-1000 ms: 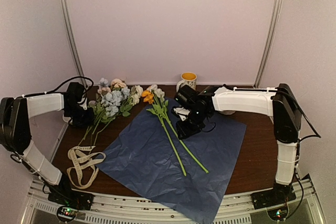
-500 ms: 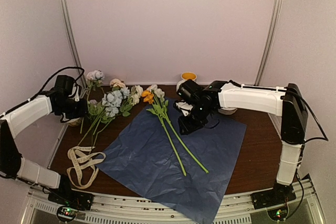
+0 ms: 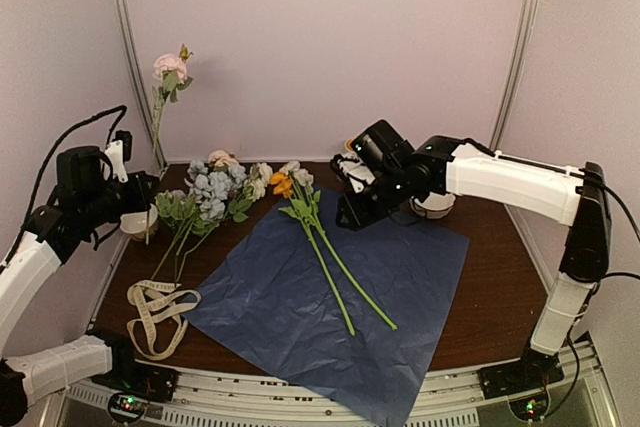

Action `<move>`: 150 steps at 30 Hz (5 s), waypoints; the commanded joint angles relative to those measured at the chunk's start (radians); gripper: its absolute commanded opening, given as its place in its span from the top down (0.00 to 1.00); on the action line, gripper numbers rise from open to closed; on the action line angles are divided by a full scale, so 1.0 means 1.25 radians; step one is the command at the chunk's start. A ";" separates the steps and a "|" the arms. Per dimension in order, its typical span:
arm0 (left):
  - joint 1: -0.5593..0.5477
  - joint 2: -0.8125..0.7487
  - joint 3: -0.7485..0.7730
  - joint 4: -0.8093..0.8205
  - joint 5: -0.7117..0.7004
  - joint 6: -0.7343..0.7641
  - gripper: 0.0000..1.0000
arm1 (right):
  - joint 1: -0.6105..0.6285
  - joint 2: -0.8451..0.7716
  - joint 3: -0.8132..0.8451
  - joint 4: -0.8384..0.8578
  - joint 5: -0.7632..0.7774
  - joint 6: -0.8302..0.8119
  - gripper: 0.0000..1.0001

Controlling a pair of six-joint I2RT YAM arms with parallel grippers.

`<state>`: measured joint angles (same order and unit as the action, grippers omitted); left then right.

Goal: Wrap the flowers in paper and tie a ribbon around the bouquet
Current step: Pick up the fake flower from the corner of the board, then pass from the left arm to the right, then place the fake flower on the flattened wrapping paper, then pick up the fake flower from the corner of the board.

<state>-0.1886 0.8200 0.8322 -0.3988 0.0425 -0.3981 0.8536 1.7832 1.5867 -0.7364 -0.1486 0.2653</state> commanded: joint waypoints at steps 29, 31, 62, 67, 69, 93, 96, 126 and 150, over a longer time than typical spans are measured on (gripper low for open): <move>-0.534 0.072 -0.064 0.437 0.072 0.057 1.00 | 0.097 -0.048 0.015 0.758 -0.170 0.342 1.00; -0.534 0.075 -0.060 0.417 0.072 0.059 0.80 | 0.085 -0.061 0.004 0.722 -0.157 0.332 1.00; -0.199 0.291 0.108 -0.094 -0.059 -0.055 0.17 | -0.010 0.414 0.455 -0.346 0.116 -0.014 0.92; -0.184 0.302 0.109 -0.094 -0.063 -0.045 0.17 | -0.012 0.425 0.451 -0.334 0.115 -0.009 0.72; -0.157 0.313 0.108 -0.106 -0.061 -0.049 0.17 | -0.012 0.423 0.448 -0.334 0.117 -0.009 0.67; 0.111 0.562 0.071 -0.043 -0.014 -0.023 0.55 | -0.012 0.289 0.274 -0.277 0.119 -0.021 0.62; 0.111 0.577 0.080 -0.050 -0.048 -0.025 0.69 | -0.013 0.286 0.266 -0.275 0.117 -0.025 0.62; 0.109 0.531 0.037 0.069 0.023 0.039 1.00 | -0.011 0.247 0.189 -0.246 0.113 -0.028 0.61; 0.085 0.658 0.150 0.001 -0.016 0.125 0.67 | -0.011 0.239 0.158 -0.245 0.112 -0.033 0.60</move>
<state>-0.0734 1.6024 0.9768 -0.3943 0.0395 -0.2756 0.8417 2.1281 1.8004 -1.0500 -0.0181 0.2314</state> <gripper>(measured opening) 0.337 0.394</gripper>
